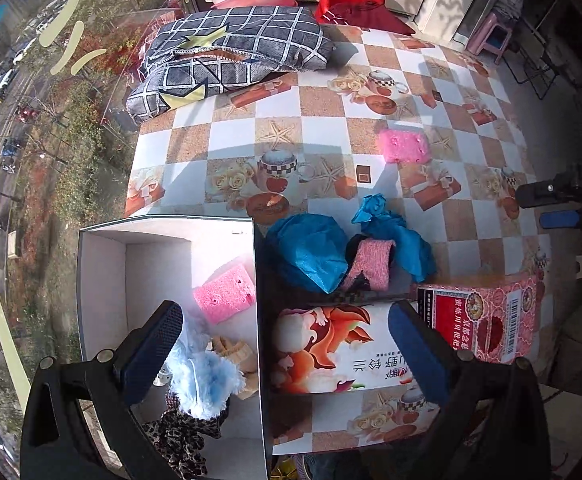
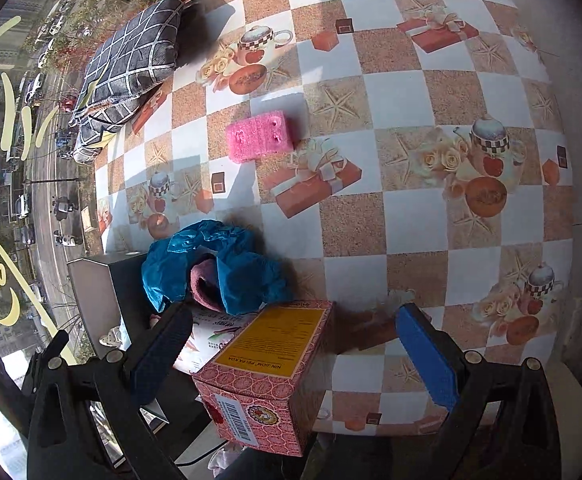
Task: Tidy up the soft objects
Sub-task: 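Reach the right gripper to the blue cloth while the left reaches another pink sponge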
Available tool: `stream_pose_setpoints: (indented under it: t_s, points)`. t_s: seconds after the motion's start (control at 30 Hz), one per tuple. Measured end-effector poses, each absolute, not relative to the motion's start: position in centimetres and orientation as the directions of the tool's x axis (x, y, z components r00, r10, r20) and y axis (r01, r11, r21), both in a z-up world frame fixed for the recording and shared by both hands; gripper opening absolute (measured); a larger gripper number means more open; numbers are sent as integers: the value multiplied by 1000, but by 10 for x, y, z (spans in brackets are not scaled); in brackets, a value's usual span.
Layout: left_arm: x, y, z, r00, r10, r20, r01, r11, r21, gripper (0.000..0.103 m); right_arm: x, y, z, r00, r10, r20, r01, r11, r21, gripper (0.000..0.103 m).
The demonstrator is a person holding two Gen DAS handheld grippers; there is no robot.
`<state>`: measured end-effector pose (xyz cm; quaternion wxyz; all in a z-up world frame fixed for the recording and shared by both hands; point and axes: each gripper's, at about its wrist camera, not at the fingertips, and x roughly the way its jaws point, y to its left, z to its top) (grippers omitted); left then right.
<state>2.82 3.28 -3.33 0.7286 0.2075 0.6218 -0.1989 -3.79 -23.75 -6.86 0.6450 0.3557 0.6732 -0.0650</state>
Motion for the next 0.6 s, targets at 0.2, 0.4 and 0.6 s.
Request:
stream_pose_setpoints:
  t_s: [0.2, 0.4, 0.6]
  points:
    - [42, 4, -43, 142, 1, -990, 558, 826, 81, 103, 7, -200, -124, -84, 462, -883, 411, 823, 391, 103]
    - [49, 2, -58, 102, 60, -993, 543, 833, 106, 103, 50, -154, -178, -248, 398, -883, 213, 912, 351, 103]
    - [61, -8, -85, 50, 104, -993, 548, 829, 114, 103, 55, -125, -210, -391, 240, -889, 34, 968, 247, 103]
